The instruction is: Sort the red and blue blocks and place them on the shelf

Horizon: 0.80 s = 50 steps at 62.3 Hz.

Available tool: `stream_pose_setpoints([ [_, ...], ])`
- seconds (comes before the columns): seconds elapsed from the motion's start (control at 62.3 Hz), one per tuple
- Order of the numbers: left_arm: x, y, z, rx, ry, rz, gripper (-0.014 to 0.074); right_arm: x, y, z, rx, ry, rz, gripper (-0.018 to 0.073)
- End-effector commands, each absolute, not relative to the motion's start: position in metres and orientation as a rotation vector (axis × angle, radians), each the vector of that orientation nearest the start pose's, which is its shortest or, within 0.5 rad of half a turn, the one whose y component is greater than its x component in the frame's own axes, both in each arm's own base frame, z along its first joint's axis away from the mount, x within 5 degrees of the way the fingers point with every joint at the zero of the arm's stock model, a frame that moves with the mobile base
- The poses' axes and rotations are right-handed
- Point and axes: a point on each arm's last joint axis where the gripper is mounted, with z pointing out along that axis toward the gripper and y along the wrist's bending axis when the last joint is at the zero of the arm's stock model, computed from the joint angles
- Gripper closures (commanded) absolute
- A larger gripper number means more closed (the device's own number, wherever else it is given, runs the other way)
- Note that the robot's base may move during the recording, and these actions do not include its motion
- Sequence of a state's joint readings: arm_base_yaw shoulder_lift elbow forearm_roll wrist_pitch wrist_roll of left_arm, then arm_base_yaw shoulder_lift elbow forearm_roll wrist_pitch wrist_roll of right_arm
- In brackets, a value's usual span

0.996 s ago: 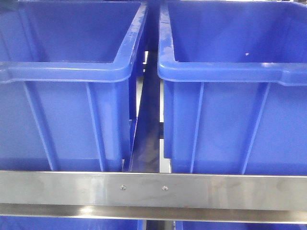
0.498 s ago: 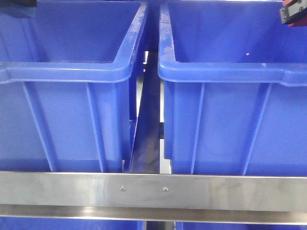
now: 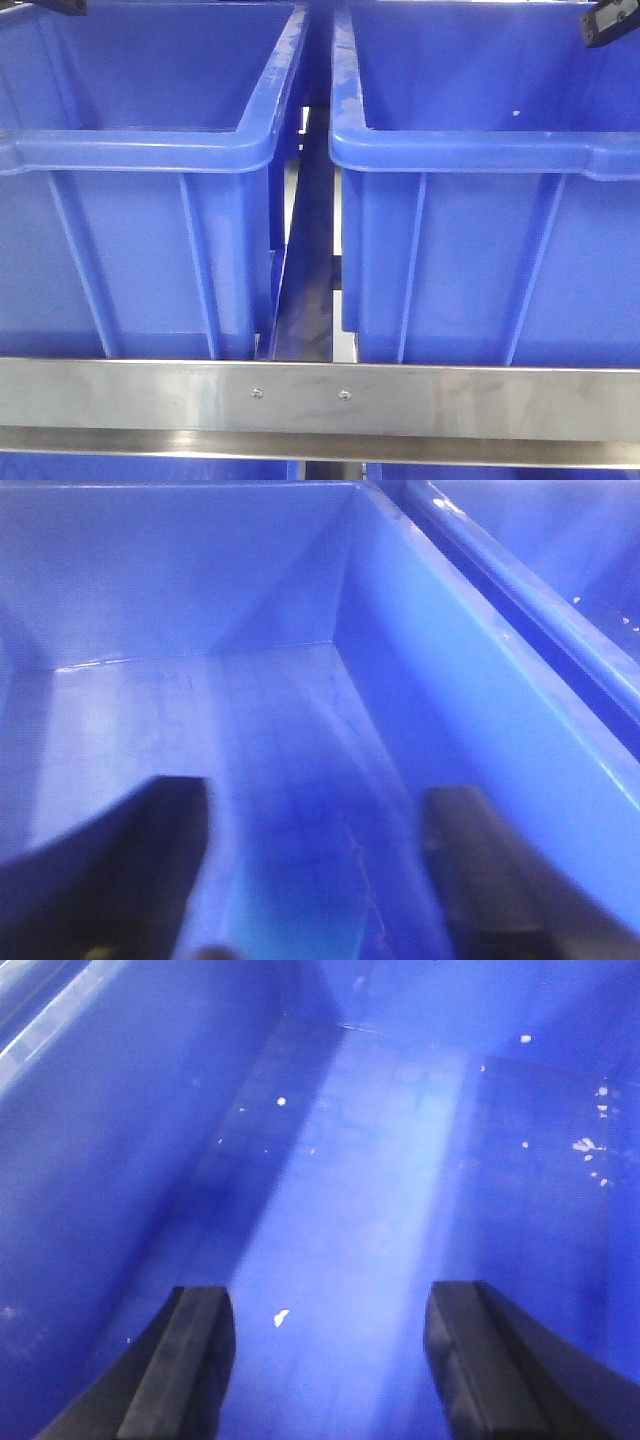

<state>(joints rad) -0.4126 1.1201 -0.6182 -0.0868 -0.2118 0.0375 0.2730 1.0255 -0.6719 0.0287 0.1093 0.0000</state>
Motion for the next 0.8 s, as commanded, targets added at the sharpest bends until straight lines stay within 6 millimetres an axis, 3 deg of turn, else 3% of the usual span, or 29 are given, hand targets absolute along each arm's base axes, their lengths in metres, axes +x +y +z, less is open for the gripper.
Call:
stream_pose_setpoints([
  [0.0,0.221,-0.095,0.32,0.277,1.61,-0.339,0.005,0.213,0.059,0.332,-0.215,1.788,0.218,0.0032],
  [0.193,0.222,-0.089,0.322,0.254,1.604,-0.32,0.0059,0.206,0.057,0.34,-0.21,1.745,0.22,0.0039],
  [0.305,0.217,-0.076,0.332,0.211,1.564,-0.291,0.0138,0.197,0.052,0.35,-0.195,1.7,0.213,0.0077],
  [0.466,0.203,-0.053,0.352,0.138,1.482,-0.235,0.0341,0.182,0.038,0.364,-0.152,1.628,0.17,0.0204],
  [0.562,0.193,-0.041,0.363,0.103,1.438,-0.206,0.0484,0.175,0.028,0.371,-0.113,1.594,0.137,0.0346],
  [0.674,0.183,-0.032,0.368,0.078,1.435,-0.175,0.0467,0.165,0.019,0.378,-0.075,1.555,0.103,0.0526],
  [0.787,0.174,-0.026,0.369,0.065,1.472,-0.156,0.0473,0.157,0.014,0.379,-0.054,1.568,0.086,0.0509],
])
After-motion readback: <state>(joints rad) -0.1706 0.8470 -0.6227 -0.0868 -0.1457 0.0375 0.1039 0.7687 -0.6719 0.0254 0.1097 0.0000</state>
